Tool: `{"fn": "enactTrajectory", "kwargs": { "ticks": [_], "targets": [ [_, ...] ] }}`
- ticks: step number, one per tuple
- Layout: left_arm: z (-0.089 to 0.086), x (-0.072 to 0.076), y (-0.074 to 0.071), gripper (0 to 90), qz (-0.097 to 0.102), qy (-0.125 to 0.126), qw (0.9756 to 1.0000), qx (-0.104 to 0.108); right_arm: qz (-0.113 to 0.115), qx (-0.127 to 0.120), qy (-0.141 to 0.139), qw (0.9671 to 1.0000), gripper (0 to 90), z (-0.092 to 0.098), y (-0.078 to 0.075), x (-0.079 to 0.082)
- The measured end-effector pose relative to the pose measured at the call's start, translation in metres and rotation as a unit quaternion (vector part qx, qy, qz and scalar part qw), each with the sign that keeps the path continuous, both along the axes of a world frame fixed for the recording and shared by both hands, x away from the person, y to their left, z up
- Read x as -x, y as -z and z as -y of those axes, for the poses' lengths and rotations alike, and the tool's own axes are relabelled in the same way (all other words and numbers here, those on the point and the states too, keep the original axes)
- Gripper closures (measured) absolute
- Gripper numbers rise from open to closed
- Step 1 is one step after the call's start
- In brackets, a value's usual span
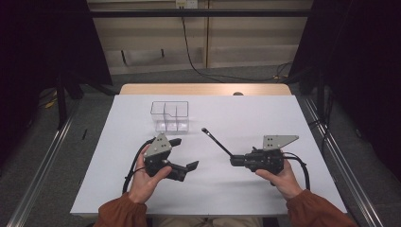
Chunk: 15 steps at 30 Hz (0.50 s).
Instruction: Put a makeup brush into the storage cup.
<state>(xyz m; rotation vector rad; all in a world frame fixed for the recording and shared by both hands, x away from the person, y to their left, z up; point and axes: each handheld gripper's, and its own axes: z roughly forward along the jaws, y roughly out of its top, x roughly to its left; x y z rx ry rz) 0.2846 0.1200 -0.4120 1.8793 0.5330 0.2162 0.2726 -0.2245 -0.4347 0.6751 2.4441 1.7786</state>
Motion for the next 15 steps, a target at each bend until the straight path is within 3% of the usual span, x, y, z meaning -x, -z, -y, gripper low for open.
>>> {"fn": "enactTrajectory", "kwargs": {
  "ticks": [4,13,15],
  "targets": [
    [0.006,0.000,-0.007,3.2,0.012,0.001,0.9999,0.007,-0.002,0.000,-0.001,1.0000,84.2,0.000,0.000,-0.001],
    [0.022,-0.007,-0.015,5.7,0.013,0.020,0.9996,0.013,-0.001,-0.004,-0.002,1.0000,84.1,-0.001,0.000,-0.001],
    [0.026,-0.008,-0.015,5.9,0.014,0.023,0.9994,0.024,-0.001,-0.004,-0.002,1.0000,84.1,-0.001,0.000,-0.001]
  ]
}}
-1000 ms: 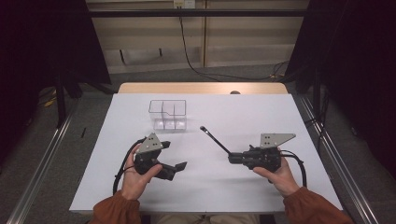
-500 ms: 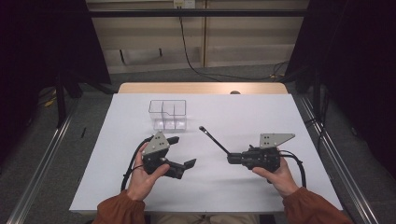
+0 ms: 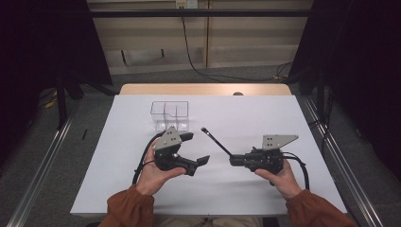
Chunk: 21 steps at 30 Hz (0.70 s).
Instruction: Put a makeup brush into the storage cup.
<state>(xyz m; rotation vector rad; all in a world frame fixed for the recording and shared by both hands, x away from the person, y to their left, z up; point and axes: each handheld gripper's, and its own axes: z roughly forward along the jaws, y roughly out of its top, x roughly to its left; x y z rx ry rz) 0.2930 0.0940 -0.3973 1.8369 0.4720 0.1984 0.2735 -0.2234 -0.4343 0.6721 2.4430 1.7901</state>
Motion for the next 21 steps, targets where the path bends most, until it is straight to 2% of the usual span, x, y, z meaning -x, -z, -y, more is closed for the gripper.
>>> {"fn": "enactTrajectory", "kwargs": {
  "ticks": [2,4,8,11,14,15,16,18,19,21],
  "targets": [
    [0.004,-0.002,0.000,7.6,-0.009,0.008,0.9999,0.007,0.001,0.000,0.002,1.0000,84.2,0.000,0.000,0.000],
    [0.008,-0.003,0.000,8.3,-0.008,0.008,0.9999,0.001,0.002,-0.001,0.003,1.0000,84.1,0.001,0.000,0.000],
    [0.014,-0.005,-0.001,12.9,-0.004,0.016,0.9998,0.008,0.001,0.000,0.000,1.0000,84.1,0.001,0.000,0.000],
    [0.018,-0.004,-0.001,18.7,-0.002,0.019,0.9997,0.018,0.002,0.002,-0.001,1.0000,84.1,0.000,0.000,0.000],
    [0.021,-0.006,-0.002,20.9,-0.013,0.019,0.9993,0.029,0.003,0.001,-0.001,1.0000,84.1,0.000,0.000,0.000],
    [0.022,-0.006,-0.003,24.5,-0.009,0.021,0.9995,0.023,0.003,0.002,-0.001,1.0000,84.2,0.000,-0.001,0.000],
    [0.023,-0.007,-0.004,28.8,-0.010,0.024,0.9994,0.025,0.003,0.003,0.000,1.0000,84.2,0.000,-0.001,0.000],
    [0.025,-0.007,-0.006,31.7,-0.016,0.028,0.9991,0.026,0.004,0.002,0.000,1.0000,84.1,0.000,-0.001,0.000],
    [0.025,-0.007,-0.006,37.2,-0.017,0.027,0.9991,0.030,0.004,0.002,0.000,1.0000,84.2,0.001,-0.001,0.000],
    [0.026,-0.009,-0.005,40.8,-0.022,0.029,0.9988,0.033,0.004,0.001,0.000,1.0000,84.2,0.000,-0.001,0.000]
  ]
}}
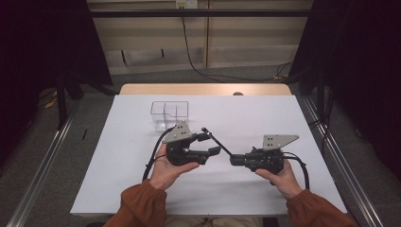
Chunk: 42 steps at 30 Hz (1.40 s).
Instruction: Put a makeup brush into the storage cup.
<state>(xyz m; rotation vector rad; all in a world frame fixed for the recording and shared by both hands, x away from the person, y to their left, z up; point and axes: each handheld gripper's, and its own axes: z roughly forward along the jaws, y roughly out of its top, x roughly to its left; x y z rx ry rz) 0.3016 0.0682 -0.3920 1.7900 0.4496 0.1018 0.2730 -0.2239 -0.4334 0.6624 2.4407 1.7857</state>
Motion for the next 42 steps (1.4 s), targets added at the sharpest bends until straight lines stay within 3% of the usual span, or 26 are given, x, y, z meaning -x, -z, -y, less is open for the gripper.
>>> {"fn": "enactTrajectory", "kwargs": {
  "ticks": [4,11,15,26,33,42],
  "targets": [
    [-0.001,-0.002,0.001,49.5,-0.021,-0.002,0.9998,0.003,-0.001,0.005,-0.001,1.0000,84.1,-0.001,0.001,0.000],
    [-0.002,-0.001,0.001,61.2,-0.022,0.004,0.9996,0.016,-0.002,0.011,-0.004,0.9999,84.2,-0.002,0.003,0.000],
    [-0.002,0.000,0.001,66.4,-0.021,0.009,0.9997,0.008,-0.004,0.014,-0.008,0.9999,84.1,-0.004,0.005,0.000],
    [-0.004,-0.001,0.001,71.6,-0.037,0.030,0.9986,0.021,0.004,0.037,-0.018,0.9992,84.2,-0.009,0.007,0.003],
    [-0.004,-0.001,0.000,78.1,-0.055,0.044,0.9970,0.034,0.000,0.040,-0.027,0.9989,84.0,-0.012,0.010,0.002],
    [-0.001,0.001,-0.002,82.0,-0.060,0.054,0.9959,0.041,-0.006,0.034,-0.025,0.9991,82.5,-0.013,0.012,0.001]
  ]
}}
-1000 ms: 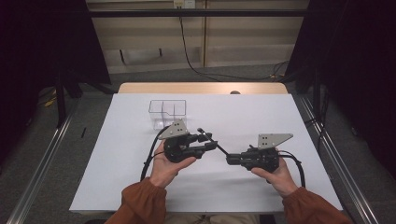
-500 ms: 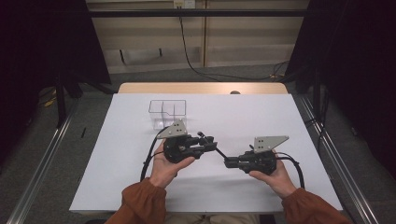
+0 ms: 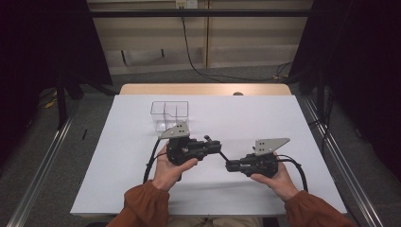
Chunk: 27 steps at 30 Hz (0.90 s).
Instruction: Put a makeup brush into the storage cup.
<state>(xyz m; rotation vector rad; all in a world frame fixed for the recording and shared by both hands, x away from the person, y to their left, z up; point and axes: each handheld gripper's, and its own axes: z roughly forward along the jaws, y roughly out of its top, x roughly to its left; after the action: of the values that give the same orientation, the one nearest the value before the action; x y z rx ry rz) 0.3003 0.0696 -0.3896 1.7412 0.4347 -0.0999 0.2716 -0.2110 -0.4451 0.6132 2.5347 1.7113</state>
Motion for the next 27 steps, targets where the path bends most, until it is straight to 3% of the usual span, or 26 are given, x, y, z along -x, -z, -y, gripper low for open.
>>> {"fn": "enactTrajectory", "kwargs": {
  "ticks": [7,14,27],
  "targets": [
    [-0.0016,0.0014,-0.0010,83.6,0.004,0.000,1.0000,-0.003,0.009,-0.009,0.019,0.9997,77.8,0.0015,-0.0011,0.0003],
    [0.0010,0.0046,-0.0022,84.1,0.011,0.003,0.9999,-0.008,0.006,-0.008,0.015,0.9998,70.5,0.0002,-0.0001,0.0011],
    [-0.0003,0.0037,-0.0023,84.1,0.015,-0.007,0.9998,-0.014,0.007,-0.014,0.042,0.9990,38.4,0.0020,-0.0025,0.0011]
  ]
}}
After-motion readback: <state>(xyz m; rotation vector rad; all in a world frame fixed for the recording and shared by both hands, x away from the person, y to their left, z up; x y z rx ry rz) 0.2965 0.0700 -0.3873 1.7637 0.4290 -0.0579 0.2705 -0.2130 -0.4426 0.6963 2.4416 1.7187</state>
